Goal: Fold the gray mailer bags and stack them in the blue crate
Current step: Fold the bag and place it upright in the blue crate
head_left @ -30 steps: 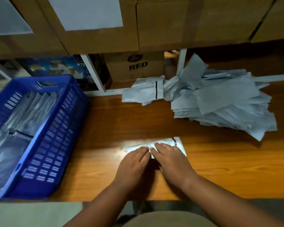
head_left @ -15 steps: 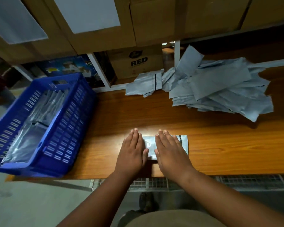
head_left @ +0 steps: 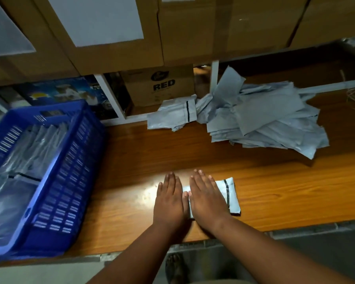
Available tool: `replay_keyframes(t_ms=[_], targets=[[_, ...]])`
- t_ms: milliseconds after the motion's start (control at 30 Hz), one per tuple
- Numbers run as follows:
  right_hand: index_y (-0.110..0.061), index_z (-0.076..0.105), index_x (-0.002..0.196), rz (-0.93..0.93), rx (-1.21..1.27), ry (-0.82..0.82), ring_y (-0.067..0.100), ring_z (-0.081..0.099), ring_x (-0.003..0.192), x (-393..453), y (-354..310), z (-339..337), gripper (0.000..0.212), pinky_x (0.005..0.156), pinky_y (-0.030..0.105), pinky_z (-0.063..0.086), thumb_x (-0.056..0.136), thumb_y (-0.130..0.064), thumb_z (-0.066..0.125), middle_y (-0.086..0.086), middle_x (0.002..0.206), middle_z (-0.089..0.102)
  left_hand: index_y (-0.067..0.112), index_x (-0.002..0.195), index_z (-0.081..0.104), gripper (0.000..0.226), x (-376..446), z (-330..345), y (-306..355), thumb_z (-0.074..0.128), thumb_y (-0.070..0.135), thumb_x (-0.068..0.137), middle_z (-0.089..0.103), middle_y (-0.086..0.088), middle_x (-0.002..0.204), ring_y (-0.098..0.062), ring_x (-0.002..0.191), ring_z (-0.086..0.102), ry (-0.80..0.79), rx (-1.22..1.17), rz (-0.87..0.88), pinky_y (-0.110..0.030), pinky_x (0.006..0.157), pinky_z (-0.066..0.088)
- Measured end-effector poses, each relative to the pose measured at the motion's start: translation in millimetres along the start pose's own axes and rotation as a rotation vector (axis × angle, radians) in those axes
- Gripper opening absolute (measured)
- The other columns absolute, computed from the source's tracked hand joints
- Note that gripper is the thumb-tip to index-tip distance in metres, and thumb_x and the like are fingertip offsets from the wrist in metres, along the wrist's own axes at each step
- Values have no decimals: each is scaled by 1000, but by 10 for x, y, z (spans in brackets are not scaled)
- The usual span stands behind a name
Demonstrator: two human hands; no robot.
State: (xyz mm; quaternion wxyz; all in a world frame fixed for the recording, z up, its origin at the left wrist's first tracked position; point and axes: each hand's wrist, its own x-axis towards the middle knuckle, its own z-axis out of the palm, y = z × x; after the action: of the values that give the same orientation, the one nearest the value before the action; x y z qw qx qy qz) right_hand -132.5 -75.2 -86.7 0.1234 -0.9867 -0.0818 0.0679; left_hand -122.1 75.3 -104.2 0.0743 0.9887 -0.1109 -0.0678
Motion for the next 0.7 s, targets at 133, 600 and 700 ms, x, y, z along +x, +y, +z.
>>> replay_keyframes(t_ms=[133,600,700], targets=[[-14,15,171,34,-45,-2,23,-1,165,28,-7,62,64,133,45,1,114,-45,20,9,179,7,11,170,8,73,-29,-3,6,5,49,107,-5,-12,178,-22,164,-11,-4,12,-1,-47,132,-1],[-13,15,170,60,-79,-33,22,-1,165,98,9,205,69,133,46,11,111,-48,16,9,179,4,11,169,-5,72,33,71,-22,13,46,109,-16,-13,176,-24,162,-21,-42,9,28,-51,132,1],[-10,16,170,52,-75,-40,22,-1,165,109,9,158,71,134,45,9,109,-47,12,10,179,3,10,169,-5,72,39,60,-11,13,46,109,-16,-13,176,-24,162,-21,-39,6,25,-50,132,1]])
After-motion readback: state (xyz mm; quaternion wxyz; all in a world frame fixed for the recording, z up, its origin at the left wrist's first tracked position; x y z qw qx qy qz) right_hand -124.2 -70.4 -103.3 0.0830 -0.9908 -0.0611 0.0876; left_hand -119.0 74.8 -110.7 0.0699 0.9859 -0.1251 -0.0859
